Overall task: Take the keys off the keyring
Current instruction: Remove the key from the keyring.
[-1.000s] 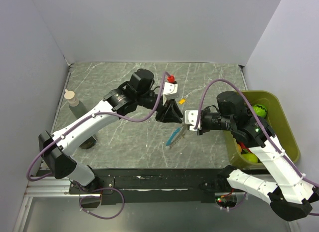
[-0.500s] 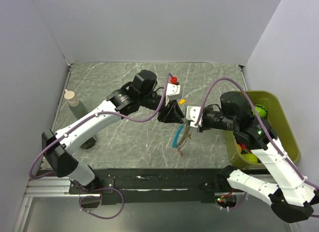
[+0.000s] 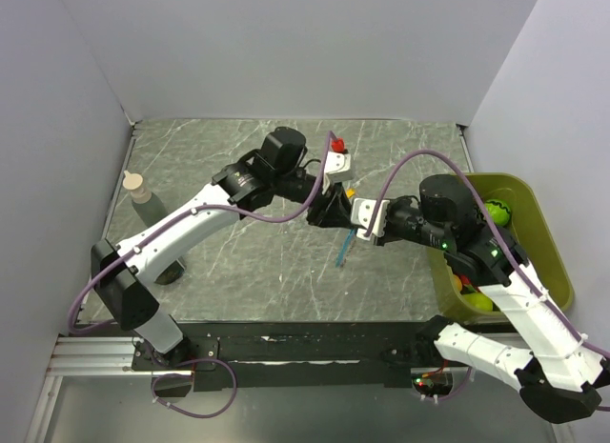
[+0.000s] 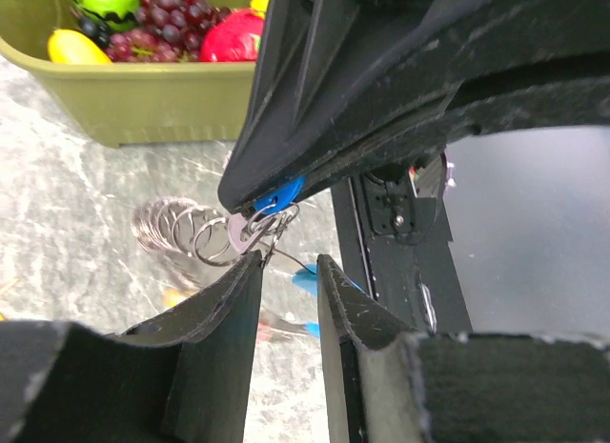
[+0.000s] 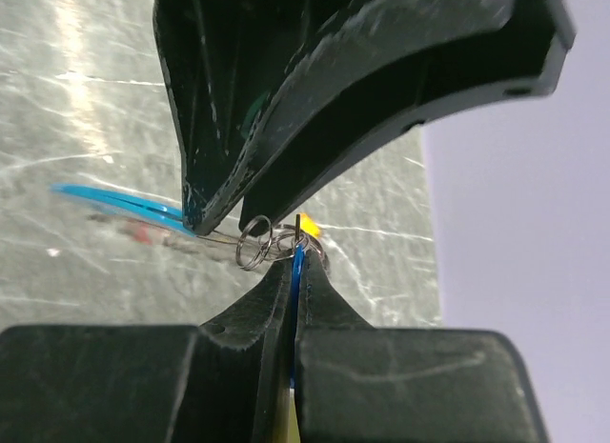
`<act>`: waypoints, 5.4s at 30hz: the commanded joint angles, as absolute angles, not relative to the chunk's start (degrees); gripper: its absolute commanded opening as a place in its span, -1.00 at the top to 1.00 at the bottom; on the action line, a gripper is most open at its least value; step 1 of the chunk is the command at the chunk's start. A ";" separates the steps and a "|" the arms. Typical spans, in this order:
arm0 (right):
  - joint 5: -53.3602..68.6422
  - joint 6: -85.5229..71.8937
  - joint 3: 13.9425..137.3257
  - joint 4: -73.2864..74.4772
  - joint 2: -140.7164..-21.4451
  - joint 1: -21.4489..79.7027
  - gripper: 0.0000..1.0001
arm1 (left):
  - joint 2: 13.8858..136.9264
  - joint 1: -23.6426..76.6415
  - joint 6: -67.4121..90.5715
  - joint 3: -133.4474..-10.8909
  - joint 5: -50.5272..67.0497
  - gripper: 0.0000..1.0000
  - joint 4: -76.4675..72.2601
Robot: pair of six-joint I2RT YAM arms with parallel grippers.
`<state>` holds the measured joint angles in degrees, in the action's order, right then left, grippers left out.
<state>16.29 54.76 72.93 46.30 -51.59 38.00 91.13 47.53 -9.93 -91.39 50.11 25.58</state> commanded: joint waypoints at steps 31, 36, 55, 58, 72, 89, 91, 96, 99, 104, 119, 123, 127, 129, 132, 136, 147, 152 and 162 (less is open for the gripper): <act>15.91 56.34 73.04 43.07 -50.27 38.67 1.00 | 92.64 46.41 -6.94 -97.21 50.89 0.29 24.70; 15.21 56.34 72.25 42.36 -50.19 38.67 1.00 | 93.43 46.41 -6.68 -98.35 52.91 0.39 25.13; 15.03 56.34 72.07 42.19 -50.62 38.85 1.00 | 94.31 46.85 -5.54 -98.88 56.34 0.63 24.70; 14.85 56.43 72.07 42.01 -50.62 38.76 1.00 | 94.22 46.85 -4.93 -98.79 56.51 0.65 24.43; 14.59 56.08 71.72 41.31 -50.71 38.85 1.00 | 94.83 46.85 -0.44 -98.09 56.69 0.98 21.18; 12.57 56.95 68.73 41.66 -47.37 37.27 1.00 | 90.26 42.45 5.98 -93.43 57.39 0.98 15.47; 13.01 56.95 68.56 41.84 -47.46 37.27 1.00 | 90.35 42.45 5.89 -93.69 57.48 0.98 15.64; 13.88 58.09 67.59 42.80 -47.64 37.18 1.00 | 90.18 41.84 7.20 -93.87 58.01 0.98 15.03; 14.33 59.41 66.19 42.89 -47.37 37.18 1.00 | 89.74 41.40 7.82 -93.78 58.89 0.98 14.41; 17.04 60.03 65.57 43.42 -47.81 37.27 1.00 | 89.30 41.13 8.88 -93.16 60.29 0.98 13.19; 21.62 55.20 72.60 43.96 -49.83 36.39 1.00 | 88.59 41.92 2.74 -91.14 58.28 0.66 16.95; 22.15 53.53 72.86 42.63 -50.19 36.12 1.00 | 88.24 42.71 0.62 -90.18 58.62 0.51 17.67; 22.67 51.07 73.56 41.40 -50.63 35.60 1.00 | 88.33 43.42 -1.93 -90.70 59.59 0.42 18.98; 23.81 50.63 74.00 41.22 -50.71 35.33 1.00 | 88.42 43.77 -2.28 -90.79 60.47 0.40 19.42; 25.31 49.49 74.79 41.57 -50.71 35.07 1.00 | 88.86 44.30 -3.25 -91.14 60.82 0.39 20.39; 25.93 48.96 75.59 41.92 -50.89 34.72 1.00 | 89.56 45.44 -3.86 -91.49 60.30 0.37 21.09; 25.05 47.55 75.15 40.08 -50.01 33.75 1.00 | 89.30 45.97 -4.57 -91.32 57.66 0.35 21.45; 24.61 46.58 75.50 39.29 -49.57 33.31 1.00 | 89.47 45.97 -4.57 -91.23 56.78 0.33 21.36; 22.59 46.41 75.67 38.58 -48.87 33.05 1.00 | 89.65 45.79 -3.08 -91.49 52.57 0.26 20.30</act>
